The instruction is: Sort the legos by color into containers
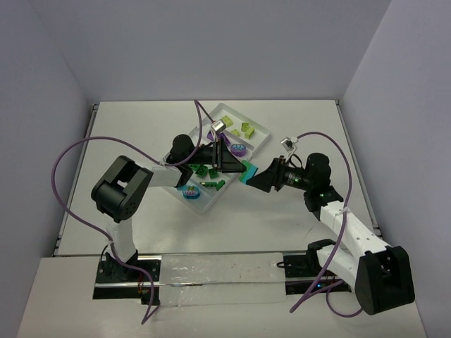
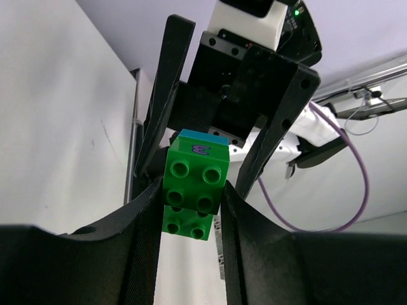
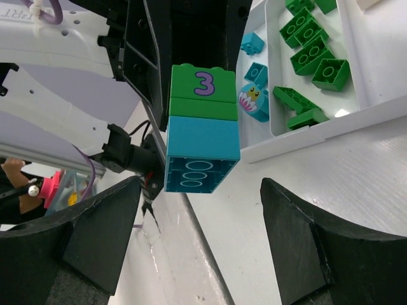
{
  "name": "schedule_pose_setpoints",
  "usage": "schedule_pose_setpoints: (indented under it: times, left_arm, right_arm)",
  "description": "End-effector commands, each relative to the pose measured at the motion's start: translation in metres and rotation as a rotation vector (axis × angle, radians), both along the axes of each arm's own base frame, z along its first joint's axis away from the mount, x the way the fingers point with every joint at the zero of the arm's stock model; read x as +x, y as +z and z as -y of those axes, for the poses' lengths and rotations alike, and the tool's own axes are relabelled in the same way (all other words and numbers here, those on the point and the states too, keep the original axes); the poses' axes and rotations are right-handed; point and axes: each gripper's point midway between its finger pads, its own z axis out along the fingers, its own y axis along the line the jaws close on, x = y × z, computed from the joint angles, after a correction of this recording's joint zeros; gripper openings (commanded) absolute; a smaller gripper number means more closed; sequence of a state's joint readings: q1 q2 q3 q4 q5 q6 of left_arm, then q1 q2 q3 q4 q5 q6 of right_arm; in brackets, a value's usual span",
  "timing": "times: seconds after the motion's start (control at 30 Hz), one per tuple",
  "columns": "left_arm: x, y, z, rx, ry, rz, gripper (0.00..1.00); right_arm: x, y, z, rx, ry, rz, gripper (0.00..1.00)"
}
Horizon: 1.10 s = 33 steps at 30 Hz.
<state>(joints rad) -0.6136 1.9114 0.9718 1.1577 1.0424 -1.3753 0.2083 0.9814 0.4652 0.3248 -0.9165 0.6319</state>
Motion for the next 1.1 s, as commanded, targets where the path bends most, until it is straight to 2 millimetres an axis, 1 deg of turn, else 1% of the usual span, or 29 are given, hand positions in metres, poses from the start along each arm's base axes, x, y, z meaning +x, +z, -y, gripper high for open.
schedule_pose_setpoints:
  times: [0.0, 0.2, 0.33, 0.43, 0.47, 0.5, 0.57, 0.63, 0.67, 0.73, 0.77, 0.83, 0.87, 0.93, 1.07]
  left_arm:
    - [-0.004, 0.030, -0.002, -0.110, 0.012, 0.077, 0.00]
    - [-0.001, 0.029, 0.000, -0.081, 0.024, 0.085, 0.00]
    - [-0.002, 0.028, 0.000, -0.079, 0.022, 0.083, 0.00]
    - [-0.003, 0.028, 0.000, -0.082, 0.018, 0.083, 0.00]
    - [-0.003, 0.028, 0.000, -0.081, 0.017, 0.084, 0.00]
    - [-0.003, 0.026, 0.000, -0.077, 0.017, 0.081, 0.00]
    - [-0.004, 0.025, 0.000, -0.070, 0.016, 0.087, 0.00]
    - [-0.004, 0.023, 0.000, -0.061, 0.017, 0.090, 0.00]
    - [-0.004, 0.022, 0.000, -0.055, 0.019, 0.090, 0.00]
    - [-0.004, 0.021, 0.000, -0.046, 0.019, 0.091, 0.00]
    - [-0.004, 0.022, -0.001, -0.045, 0.020, 0.094, 0.00]
    - [-0.003, 0.022, -0.001, -0.042, 0.022, 0.100, 0.00]
    - [0.000, 0.024, -0.003, -0.040, 0.031, 0.105, 0.00]
    - [0.005, 0.024, -0.006, -0.034, 0.047, 0.105, 0.00]
    - [0.017, 0.029, -0.018, -0.037, 0.088, 0.115, 0.00]
  right_arm:
    - [0.004, 0.016, -0.007, 0.020, 0.014, 0.080, 0.83]
    - [0.005, 0.024, -0.018, 0.048, 0.033, 0.090, 0.79]
    - [0.004, 0.028, -0.023, 0.078, 0.047, 0.084, 0.66]
    - [0.004, 0.031, -0.025, 0.090, 0.047, 0.082, 0.53]
    - [0.005, 0.033, -0.026, 0.098, 0.041, 0.082, 0.42]
    - [0.006, 0.033, -0.026, 0.103, 0.037, 0.080, 0.37]
    - [0.007, 0.037, -0.026, 0.119, 0.033, 0.080, 0.29]
    - [0.008, 0.037, -0.026, 0.125, 0.026, 0.068, 0.23]
    - [0.009, 0.035, -0.026, 0.125, 0.023, 0.060, 0.18]
    - [0.009, 0.032, -0.026, 0.123, 0.017, 0.048, 0.02]
    - [0.009, 0.029, -0.026, 0.119, 0.014, 0.039, 0.00]
    - [0.010, 0.024, -0.025, 0.106, 0.008, 0.027, 0.00]
    - [0.008, 0.020, -0.024, 0.097, 0.005, 0.019, 0.00]
    - [0.006, 0.019, -0.023, 0.086, 0.001, 0.033, 0.00]
    - [0.002, 0.014, -0.016, 0.033, -0.025, 0.045, 0.00]
